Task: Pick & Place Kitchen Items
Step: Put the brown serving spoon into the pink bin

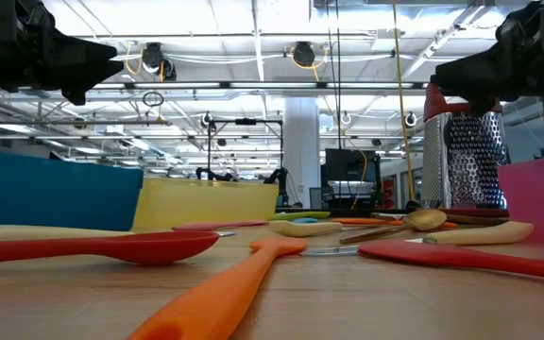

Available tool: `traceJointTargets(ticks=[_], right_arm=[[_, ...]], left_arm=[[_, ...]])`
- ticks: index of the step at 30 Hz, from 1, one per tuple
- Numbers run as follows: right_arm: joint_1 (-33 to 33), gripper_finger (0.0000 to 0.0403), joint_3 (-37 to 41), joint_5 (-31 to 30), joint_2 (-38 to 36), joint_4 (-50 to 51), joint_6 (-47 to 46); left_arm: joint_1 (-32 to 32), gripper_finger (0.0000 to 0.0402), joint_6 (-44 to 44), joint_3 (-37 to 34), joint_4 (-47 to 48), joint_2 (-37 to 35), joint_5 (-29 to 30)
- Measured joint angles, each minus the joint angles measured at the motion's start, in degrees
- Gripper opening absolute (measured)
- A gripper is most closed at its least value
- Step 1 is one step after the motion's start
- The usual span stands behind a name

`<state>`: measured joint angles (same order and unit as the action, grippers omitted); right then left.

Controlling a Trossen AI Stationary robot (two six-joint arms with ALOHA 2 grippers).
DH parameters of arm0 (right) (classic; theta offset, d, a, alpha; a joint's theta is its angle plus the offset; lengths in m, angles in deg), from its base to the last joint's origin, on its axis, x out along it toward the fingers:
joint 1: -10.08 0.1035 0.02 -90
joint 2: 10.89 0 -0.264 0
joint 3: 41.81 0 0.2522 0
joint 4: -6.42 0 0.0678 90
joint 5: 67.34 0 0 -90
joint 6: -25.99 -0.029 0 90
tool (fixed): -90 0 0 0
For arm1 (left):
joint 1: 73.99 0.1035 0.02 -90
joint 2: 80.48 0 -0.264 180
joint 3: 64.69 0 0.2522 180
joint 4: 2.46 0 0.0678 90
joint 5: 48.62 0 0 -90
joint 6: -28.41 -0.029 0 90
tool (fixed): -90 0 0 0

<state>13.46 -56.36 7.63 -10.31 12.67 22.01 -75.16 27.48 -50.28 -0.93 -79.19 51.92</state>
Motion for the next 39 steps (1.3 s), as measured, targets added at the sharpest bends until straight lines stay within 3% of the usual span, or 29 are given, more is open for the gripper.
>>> traceJointTargets(ticks=[7, 15, 17, 21, 24, 28, 31, 35, 39], right_arm=[[0.00, 0.0112, -0.01, -7.61, -0.02, 0.02, 0.70], [0.00, 0.0112, 0.01, -7.41, -0.02, 0.02, 2.62], [-0.02, 0.0112, 0.00, -7.34, -0.02, 0.00, 2.71], [-0.02, 0.0112, 0.01, -7.38, 0.61, -2.42, 3.43], [0.00, 0.0112, 0.00, -7.32, 2.92, -9.50, 5.88], [-0.02, 0.0110, 0.00, -6.52, 8.84, -19.22, 9.74], [0.00, 0.0101, -0.64, -5.64, 14.59, -23.10, 10.67], [0.00, 0.0092, -4.21, -5.01, 22.21, -20.98, 9.31], [0.00, 0.0096, -11.32, -1.37, 29.74, -15.04, 8.98]], left_arm=[[0.02, 0.0177, 3.61, 0.00, -3.26, 0.14, 0.04], [0.01, 0.0177, 1.30, 0.00, -12.26, 3.80, -0.30], [0.02, 0.0177, -2.00, 0.00, -18.84, 6.07, -2.84], [0.02, 0.0177, -9.69, 0.10, -32.66, 11.43, -13.44], [0.00, 0.0177, -11.19, 2.08, -35.36, 16.25, -16.35], [0.02, 0.0177, -10.76, 8.22, -34.12, 25.15, -11.35], [0.02, 0.0177, -11.32, 15.40, -27.67, 33.01, -8.60], [0.02, 0.0177, -12.32, 26.27, -15.16, 42.28, -2.65], [0.03, 0.0177, -13.81, 34.54, -8.00, 49.98, 7.24]])
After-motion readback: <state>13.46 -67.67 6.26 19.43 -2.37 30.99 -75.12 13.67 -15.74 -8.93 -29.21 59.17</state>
